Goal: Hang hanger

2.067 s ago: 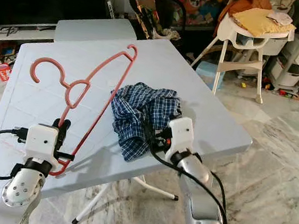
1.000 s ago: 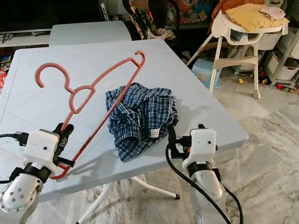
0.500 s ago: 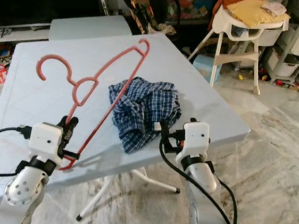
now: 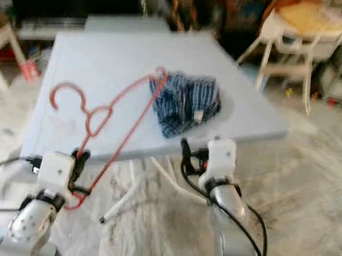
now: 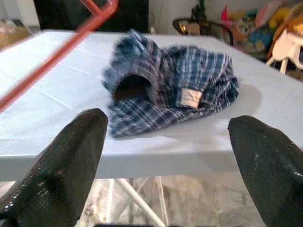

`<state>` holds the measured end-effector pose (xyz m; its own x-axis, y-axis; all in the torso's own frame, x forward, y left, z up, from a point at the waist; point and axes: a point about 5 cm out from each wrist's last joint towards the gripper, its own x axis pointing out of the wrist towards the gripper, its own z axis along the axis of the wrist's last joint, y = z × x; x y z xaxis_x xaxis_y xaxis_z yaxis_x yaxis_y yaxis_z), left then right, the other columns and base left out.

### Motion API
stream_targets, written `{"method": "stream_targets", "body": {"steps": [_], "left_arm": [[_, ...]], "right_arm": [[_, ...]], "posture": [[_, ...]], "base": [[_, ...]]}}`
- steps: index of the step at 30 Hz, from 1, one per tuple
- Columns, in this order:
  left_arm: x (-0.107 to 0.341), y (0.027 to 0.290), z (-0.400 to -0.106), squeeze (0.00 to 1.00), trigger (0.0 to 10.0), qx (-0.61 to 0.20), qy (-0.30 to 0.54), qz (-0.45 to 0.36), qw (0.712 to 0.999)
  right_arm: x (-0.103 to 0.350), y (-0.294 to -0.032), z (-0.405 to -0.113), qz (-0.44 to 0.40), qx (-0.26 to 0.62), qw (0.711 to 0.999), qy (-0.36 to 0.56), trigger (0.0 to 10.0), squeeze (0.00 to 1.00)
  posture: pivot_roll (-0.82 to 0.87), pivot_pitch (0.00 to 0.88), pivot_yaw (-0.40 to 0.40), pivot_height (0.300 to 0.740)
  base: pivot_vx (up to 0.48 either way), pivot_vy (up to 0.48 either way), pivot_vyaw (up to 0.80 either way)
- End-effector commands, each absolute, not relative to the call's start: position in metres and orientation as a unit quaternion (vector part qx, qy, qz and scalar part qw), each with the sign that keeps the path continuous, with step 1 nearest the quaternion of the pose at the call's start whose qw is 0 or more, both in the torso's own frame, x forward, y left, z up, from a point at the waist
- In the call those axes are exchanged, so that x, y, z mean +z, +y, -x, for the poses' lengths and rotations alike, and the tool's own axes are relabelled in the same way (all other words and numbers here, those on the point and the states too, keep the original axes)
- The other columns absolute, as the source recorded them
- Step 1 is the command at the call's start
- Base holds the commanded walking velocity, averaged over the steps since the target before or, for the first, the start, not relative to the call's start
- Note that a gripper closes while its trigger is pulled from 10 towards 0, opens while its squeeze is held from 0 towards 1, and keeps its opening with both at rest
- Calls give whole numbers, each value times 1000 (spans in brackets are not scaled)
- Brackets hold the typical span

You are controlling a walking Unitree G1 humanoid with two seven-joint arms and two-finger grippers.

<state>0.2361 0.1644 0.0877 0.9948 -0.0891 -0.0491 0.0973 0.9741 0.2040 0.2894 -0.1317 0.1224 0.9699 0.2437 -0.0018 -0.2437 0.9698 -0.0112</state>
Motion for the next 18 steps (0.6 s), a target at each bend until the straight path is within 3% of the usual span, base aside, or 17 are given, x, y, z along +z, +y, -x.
{"method": "stream_targets", "body": {"steps": [1, 9, 18], "left_arm": [[89, 163, -236, 0, 10000, -49, 17, -102, 993], [88, 162, -237, 0, 10000, -53, 19, -102, 993], [88, 161, -237, 0, 10000, -55, 18, -103, 993]], "right_arm": [[121, -137, -290, -3, 116, 993, 10, 10000, 0], [119, -139, -293, 22, 95, 995, 15, 10000, 0], [120, -125, -289, 20, 155, 988, 6, 10000, 0]], "posture": [[-18, 0, 24, 740], [-19, 0, 27, 740], [-19, 0, 27, 740]], "base": [[-322, 0, 0], [-300, 0, 0], [-285, 0, 0]]}}
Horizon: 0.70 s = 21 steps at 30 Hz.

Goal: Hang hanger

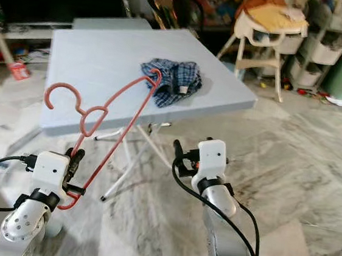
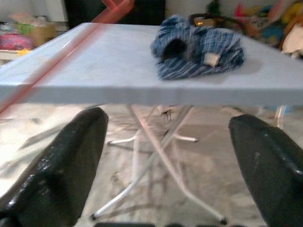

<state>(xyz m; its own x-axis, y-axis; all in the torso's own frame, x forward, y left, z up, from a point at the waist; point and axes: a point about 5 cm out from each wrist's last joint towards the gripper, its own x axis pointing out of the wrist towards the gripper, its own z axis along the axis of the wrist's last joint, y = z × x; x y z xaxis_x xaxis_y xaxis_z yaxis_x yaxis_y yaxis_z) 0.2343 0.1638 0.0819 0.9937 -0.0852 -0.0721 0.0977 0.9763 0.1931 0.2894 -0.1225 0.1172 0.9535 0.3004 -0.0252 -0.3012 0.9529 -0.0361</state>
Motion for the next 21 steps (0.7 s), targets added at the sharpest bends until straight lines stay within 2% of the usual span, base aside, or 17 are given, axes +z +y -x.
{"method": "stream_targets", "body": {"steps": [1, 16, 21], "left_arm": [[88, 161, -237, 0, 10000, -56, 17, -104, 993], [86, 161, -240, 0, 10000, -47, 27, -102, 993], [87, 161, -240, 0, 10000, -50, 27, -102, 993]], "right_arm": [[120, -124, -288, 22, 160, 987, 7, 10000, 0], [117, -124, -287, 3, 167, 986, 20, 10000, 0], [117, -125, -287, 3, 164, 986, 23, 10000, 0]], "posture": [[-20, 0, 27, 740], [-22, 0, 31, 740], [-26, 0, 32, 740]], "base": [[0, 0, 0], [0, 18, 0], [0, 323, -668]]}}
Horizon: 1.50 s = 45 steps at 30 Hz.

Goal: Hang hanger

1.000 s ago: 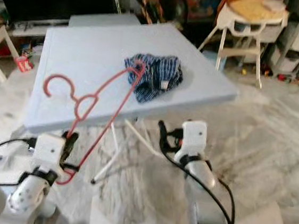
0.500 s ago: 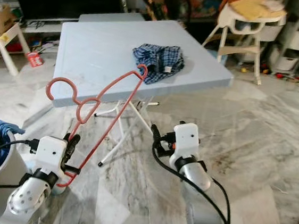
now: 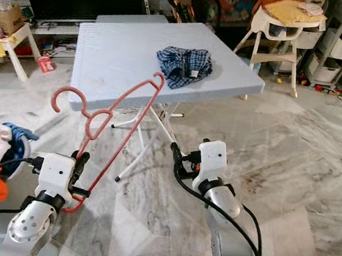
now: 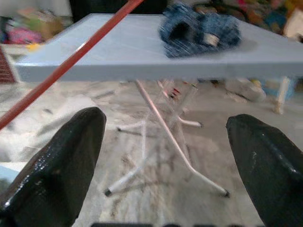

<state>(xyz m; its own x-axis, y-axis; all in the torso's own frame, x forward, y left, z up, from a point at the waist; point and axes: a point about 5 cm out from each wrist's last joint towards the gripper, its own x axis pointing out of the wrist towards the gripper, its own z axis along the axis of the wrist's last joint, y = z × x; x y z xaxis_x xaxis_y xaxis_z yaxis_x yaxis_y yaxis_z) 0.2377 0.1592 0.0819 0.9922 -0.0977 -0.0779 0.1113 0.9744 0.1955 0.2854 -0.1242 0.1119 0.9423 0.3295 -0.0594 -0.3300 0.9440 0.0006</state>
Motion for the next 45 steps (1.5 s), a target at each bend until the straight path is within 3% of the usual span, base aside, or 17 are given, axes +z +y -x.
{"method": "stream_targets", "body": {"steps": [1, 20, 45], "left_arm": [[87, 161, -240, 0, 10000, -50, 27, -102, 993], [87, 162, -242, 0, 10000, -55, 30, -111, 992], [87, 154, -243, 0, 10000, -80, 19, -119, 989]], "right_arm": [[117, -125, -287, 3, 164, 986, 24, 10000, 0], [116, -125, -286, 3, 161, 987, 24, 10000, 0], [117, -123, -285, 18, 170, 985, 13, 10000, 0]], "posture": [[-26, 0, 32, 740], [-25, 0, 39, 740], [-31, 0, 47, 740]], "base": [[0, 345, -744], [0, 345, -779], [0, 11, 73]]}}
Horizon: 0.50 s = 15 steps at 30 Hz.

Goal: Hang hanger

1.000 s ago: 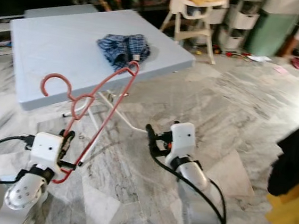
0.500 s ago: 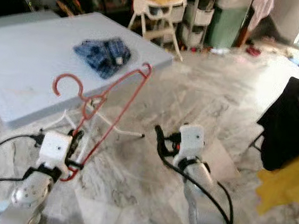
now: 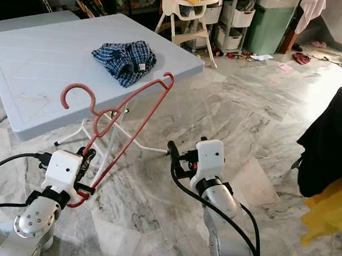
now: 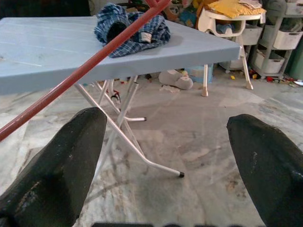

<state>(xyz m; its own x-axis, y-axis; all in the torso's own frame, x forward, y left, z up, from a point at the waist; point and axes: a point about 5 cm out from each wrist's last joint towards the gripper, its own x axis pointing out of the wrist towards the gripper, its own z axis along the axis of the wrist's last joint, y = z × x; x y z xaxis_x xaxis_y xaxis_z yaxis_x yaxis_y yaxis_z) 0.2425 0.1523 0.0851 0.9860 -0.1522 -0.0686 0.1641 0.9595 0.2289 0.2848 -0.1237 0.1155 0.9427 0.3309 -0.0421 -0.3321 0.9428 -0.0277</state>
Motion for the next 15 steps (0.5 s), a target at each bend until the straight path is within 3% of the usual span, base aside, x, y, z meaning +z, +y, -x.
{"method": "stream_targets", "body": {"steps": [1, 11, 15], "left_arm": [[87, 153, -243, 0, 10000, -81, 20, -119, 989], [86, 152, -243, 0, 10000, -85, 22, -120, 989], [85, 153, -242, 0, 10000, -77, 24, -124, 989]], "right_arm": [[117, -123, -285, 18, 170, 985, 13, 10000, 0], [116, -122, -283, 25, 186, 982, 16, 10000, 0], [118, -120, -283, 49, 225, 973, 10, 10000, 0]], "posture": [[-31, 0, 47, 740], [-32, 0, 45, 740], [-34, 0, 39, 740]], "base": [[0, -259, 0], [0, -289, 0], [0, 0, 0]]}}
